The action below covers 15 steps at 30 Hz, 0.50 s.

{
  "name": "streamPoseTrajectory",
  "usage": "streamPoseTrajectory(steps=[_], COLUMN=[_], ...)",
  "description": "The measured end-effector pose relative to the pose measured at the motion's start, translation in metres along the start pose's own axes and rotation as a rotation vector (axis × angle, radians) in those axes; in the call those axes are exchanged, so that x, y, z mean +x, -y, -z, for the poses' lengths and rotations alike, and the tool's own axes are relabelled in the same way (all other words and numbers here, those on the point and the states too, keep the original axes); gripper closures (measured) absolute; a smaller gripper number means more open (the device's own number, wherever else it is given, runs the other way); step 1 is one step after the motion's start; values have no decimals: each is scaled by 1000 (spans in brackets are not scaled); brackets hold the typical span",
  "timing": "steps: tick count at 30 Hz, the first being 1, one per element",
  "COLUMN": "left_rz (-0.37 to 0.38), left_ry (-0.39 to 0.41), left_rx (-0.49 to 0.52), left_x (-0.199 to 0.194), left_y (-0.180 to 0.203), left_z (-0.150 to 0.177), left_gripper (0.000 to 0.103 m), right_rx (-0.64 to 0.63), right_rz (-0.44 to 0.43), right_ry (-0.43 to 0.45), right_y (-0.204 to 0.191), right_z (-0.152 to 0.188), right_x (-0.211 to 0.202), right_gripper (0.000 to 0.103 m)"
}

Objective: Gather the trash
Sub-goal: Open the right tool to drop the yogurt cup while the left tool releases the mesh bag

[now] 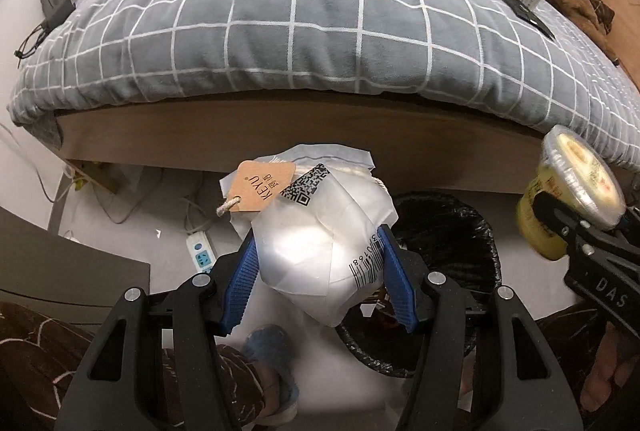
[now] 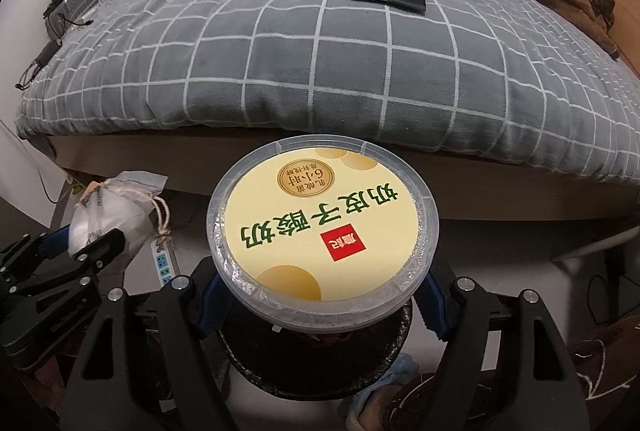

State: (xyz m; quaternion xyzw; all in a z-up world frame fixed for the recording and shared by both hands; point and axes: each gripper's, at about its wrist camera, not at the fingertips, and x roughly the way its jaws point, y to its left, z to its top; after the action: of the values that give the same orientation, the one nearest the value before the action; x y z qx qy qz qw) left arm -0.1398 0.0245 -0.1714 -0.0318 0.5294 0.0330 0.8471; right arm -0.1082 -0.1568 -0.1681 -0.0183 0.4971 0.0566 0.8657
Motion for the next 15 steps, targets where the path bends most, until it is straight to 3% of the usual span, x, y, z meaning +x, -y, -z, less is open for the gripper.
streamPoseTrajectory(steps=[5, 15], left_rz=[10, 55], left_ry=[-5, -25], left_rx=[17, 87], left_x=[4, 12], left_y=[9, 51], left_z=[1, 2], left_gripper=[46, 46], right_rx=[-2, 47], right_rz=[25, 92], right_ry=[18, 15], right_y=[7, 48], right_z=[1, 7], right_x=[-3, -5], right_gripper=[8, 8])
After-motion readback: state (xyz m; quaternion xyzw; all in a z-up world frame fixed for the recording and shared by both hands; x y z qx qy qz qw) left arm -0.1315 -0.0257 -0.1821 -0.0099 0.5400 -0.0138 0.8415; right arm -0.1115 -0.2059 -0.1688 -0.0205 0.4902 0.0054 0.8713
